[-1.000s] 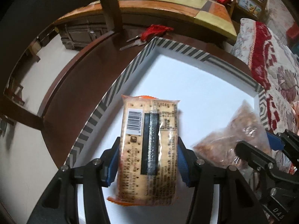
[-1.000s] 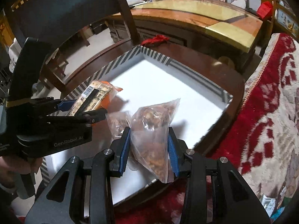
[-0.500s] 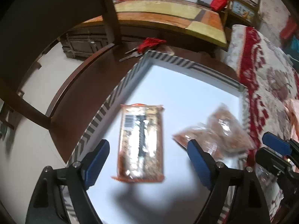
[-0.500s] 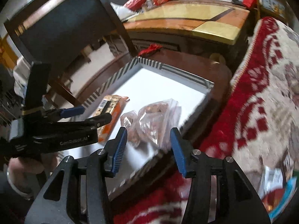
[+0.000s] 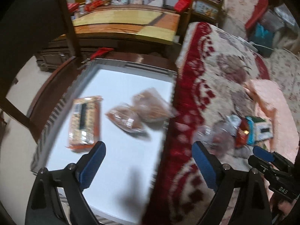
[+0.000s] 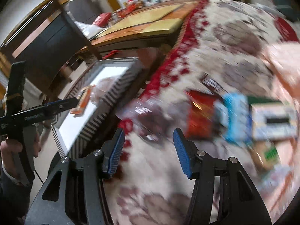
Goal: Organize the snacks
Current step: 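Open both tools to drop the cracker pack and nut bag into the tray, then move both tools back over the snack pile on the blanket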
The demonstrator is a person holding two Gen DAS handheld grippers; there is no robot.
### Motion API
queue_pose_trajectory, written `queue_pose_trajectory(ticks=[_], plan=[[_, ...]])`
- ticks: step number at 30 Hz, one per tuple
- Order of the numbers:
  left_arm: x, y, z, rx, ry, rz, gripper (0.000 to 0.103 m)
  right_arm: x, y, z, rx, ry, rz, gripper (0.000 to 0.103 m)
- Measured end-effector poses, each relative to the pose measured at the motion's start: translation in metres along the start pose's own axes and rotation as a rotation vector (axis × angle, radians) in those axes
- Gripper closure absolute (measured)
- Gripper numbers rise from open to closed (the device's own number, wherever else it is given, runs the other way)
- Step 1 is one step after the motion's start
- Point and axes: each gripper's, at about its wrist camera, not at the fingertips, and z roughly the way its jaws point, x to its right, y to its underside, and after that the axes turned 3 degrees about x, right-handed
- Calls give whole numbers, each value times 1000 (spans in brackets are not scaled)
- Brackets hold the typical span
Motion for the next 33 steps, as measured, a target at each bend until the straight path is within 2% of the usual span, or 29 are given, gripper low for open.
queue_pose_trajectory(ticks=[8, 10, 16, 22, 33], plan=[[47, 15, 16, -69, 67, 39, 8, 38, 31, -25, 5, 38, 69, 49], [56, 17, 22, -86, 73, 38, 8, 43, 37, -27, 2, 40, 77, 42], [77, 17, 37, -102, 102, 59, 8, 48, 40, -31, 12, 47, 70, 41], [87, 20, 41, -102, 102, 75, 8, 54, 40, -31, 19, 53, 82, 41], [90, 20, 41, -83, 91, 74, 8, 47, 36, -29, 40, 128, 47, 41]])
